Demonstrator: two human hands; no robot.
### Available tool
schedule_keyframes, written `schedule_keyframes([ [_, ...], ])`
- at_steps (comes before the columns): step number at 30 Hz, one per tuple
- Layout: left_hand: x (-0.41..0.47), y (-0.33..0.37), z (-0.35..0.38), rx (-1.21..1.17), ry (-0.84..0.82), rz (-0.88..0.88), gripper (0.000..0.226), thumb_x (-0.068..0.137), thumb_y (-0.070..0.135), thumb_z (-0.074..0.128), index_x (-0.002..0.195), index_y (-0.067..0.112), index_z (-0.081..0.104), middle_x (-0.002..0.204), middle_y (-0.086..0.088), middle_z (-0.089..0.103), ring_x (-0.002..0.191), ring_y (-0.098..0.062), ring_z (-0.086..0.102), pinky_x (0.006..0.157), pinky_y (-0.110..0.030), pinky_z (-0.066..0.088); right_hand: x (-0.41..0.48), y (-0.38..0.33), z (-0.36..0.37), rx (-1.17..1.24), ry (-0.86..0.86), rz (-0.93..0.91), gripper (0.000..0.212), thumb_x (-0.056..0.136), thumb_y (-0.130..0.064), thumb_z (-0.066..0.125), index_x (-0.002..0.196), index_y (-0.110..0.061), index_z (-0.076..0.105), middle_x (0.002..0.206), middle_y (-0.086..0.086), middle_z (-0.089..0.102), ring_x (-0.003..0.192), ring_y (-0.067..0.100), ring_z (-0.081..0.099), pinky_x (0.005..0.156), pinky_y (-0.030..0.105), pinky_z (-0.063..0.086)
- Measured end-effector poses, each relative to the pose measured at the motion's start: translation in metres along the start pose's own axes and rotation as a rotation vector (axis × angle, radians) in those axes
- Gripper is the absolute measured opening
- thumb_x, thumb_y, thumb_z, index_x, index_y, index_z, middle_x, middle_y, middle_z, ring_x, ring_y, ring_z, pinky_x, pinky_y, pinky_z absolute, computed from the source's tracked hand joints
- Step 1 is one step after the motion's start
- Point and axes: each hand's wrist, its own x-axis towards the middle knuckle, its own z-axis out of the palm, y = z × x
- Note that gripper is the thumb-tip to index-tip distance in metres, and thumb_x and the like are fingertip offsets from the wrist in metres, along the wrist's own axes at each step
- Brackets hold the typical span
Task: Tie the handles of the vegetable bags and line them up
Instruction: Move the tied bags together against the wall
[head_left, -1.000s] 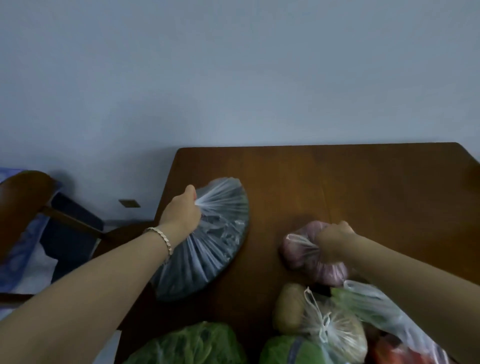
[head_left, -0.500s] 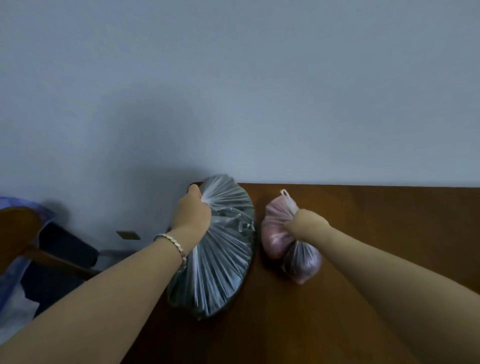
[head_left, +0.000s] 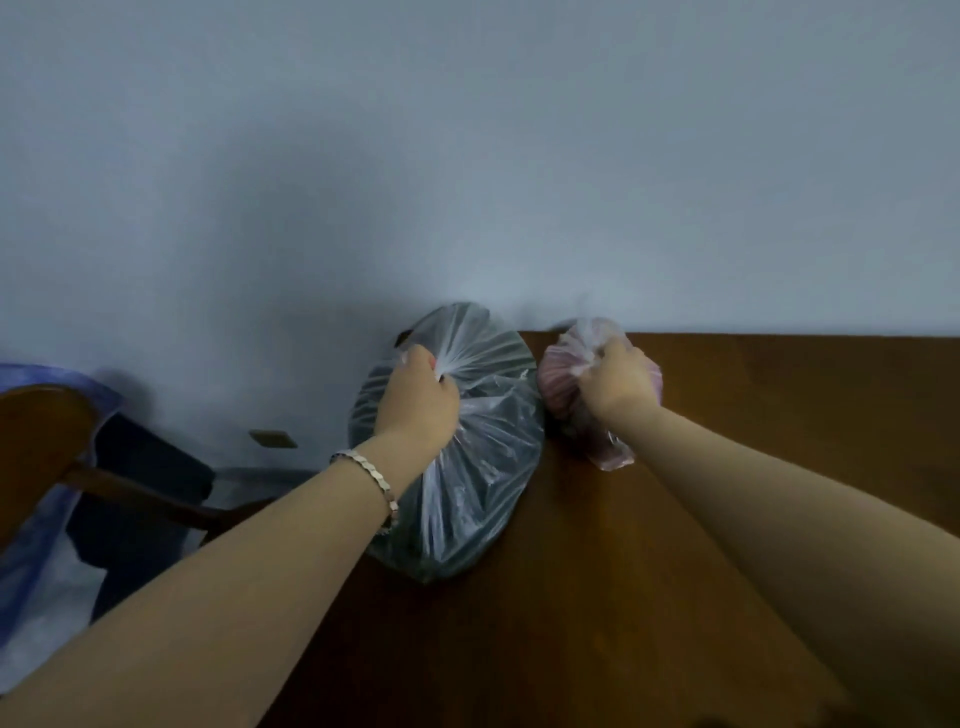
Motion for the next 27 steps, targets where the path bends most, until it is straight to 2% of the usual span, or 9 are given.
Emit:
schedule_keyframes([
  [3,-0.032,-0.009,0.001,0.154,-0.036,0.045,0.044,0.09,0.015,0.049,0.131,0.012,0.035,0.125,-0.018,0.04,0.103,-0.031,0.047,0.083,-0.035,0.042,-0.05,0.017,-0.008,-0.061,-0.087,-0.155,0.046,0.087,-0.01,0.047,0.132,-0.008,0.04,0.137,0.018,0.037,0.129,0.034,0.034,0.106,0.04,0.032],
  [6,-0.076,-0.012,0.004,0.359,-0.065,0.082,0.048,0.086,0.022,0.052,0.131,0.017,0.036,0.132,-0.013,0.032,0.119,-0.034,0.037,0.102,-0.041,0.035,-0.116,0.041,-0.011,-0.097,-0.276,-0.206,0.037,0.084,-0.012,0.05,0.121,-0.014,0.053,0.124,0.012,0.047,0.12,0.029,0.044,0.104,0.031,0.035],
  [9,-0.141,-0.014,0.003,0.376,-0.218,0.125,0.035,0.088,0.027,0.05,0.122,0.017,0.046,0.13,-0.009,0.039,0.12,-0.03,0.039,0.104,-0.039,0.037,-0.189,0.057,-0.024,-0.099,-0.467,-0.198,0.028,0.086,-0.013,0.047,0.111,-0.016,0.06,0.111,0.004,0.057,0.102,0.015,0.055,0.087,0.02,0.04],
  [12,-0.209,-0.026,0.002,0.37,-0.453,0.097,0.031,0.091,0.031,0.048,0.118,0.018,0.051,0.124,-0.008,0.046,0.113,-0.026,0.048,0.098,-0.038,0.043,-0.251,0.064,-0.037,-0.092,-0.609,-0.189,0.025,0.089,-0.014,0.045,0.109,-0.016,0.061,0.107,0.001,0.061,0.089,0.008,0.051,0.076,0.016,0.038],
  [18,-0.33,-0.052,-0.001,0.387,-0.677,0.035,0.065,0.075,0.065,0.056,0.122,0.022,0.045,0.125,-0.002,0.043,0.117,-0.022,0.044,0.094,-0.034,0.043,-0.331,0.079,-0.061,-0.213,-0.572,-0.242,0.026,0.09,-0.024,0.044,0.11,-0.021,0.061,0.116,-0.004,0.063,0.11,0.015,0.056,0.063,0.005,0.034],
  [20,-0.359,-0.064,0.001,0.505,-0.795,0.017,0.089,0.068,0.069,0.06,0.136,0.021,0.031,0.142,-0.006,0.03,0.131,-0.027,0.031,0.102,-0.039,0.037,-0.346,0.089,-0.065,-0.365,-0.489,-0.256,0.03,0.088,-0.038,0.045,0.108,-0.022,0.061,0.117,0.0,0.063,0.113,0.021,0.055,0.085,0.019,0.04],
  [22,-0.382,-0.078,0.007,0.681,-0.862,0.006,0.098,0.071,0.061,0.063,0.145,0.022,0.012,0.153,-0.01,0.01,0.14,-0.033,0.015,0.108,-0.048,0.028,-0.363,0.106,-0.066,-0.589,-0.506,-0.246,0.056,0.08,-0.058,0.046,0.113,-0.015,0.058,0.119,0.011,0.058,0.119,0.03,0.048,0.1,0.031,0.038],
  [24,-0.394,-0.089,0.016,0.813,-0.756,0.046,0.083,0.081,0.04,0.062,0.144,0.022,0.011,0.151,-0.014,0.014,0.136,-0.036,0.02,0.107,-0.048,0.034,-0.376,0.12,-0.067,-0.722,-0.6,-0.175,0.079,0.07,-0.069,0.051,0.127,-0.014,0.045,0.128,0.015,0.049,0.123,0.035,0.042,0.102,0.041,0.039],
  [27,-0.406,-0.097,0.027,0.859,-0.612,0.131,0.067,0.086,0.022,0.055,0.142,0.021,0.018,0.147,-0.012,0.025,0.131,-0.036,0.028,0.101,-0.043,0.039,-0.394,0.132,-0.072,-0.825,-0.643,-0.184,0.096,0.064,-0.059,0.069,0.137,-0.017,0.022,0.141,0.015,0.03,0.126,0.04,0.037,0.095,0.046,0.046],
])
